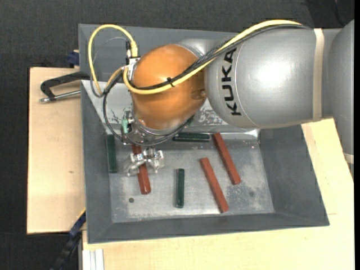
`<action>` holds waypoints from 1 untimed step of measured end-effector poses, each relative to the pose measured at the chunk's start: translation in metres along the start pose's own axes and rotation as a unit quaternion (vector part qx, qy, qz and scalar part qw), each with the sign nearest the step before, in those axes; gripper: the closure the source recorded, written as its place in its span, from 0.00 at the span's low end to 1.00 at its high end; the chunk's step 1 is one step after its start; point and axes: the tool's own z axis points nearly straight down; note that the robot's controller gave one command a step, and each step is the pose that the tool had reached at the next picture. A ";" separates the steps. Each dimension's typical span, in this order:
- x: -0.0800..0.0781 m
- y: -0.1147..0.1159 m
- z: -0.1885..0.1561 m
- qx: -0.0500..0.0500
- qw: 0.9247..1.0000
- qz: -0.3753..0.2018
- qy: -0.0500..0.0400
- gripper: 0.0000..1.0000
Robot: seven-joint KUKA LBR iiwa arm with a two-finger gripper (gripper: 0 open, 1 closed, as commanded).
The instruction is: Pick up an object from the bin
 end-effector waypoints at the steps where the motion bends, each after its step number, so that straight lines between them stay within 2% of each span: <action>1: -0.001 -0.001 -0.011 0.002 1.000 0.000 0.000 1.00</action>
Offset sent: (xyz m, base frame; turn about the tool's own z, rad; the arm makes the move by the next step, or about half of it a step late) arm 0.0001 0.0001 0.0175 0.0000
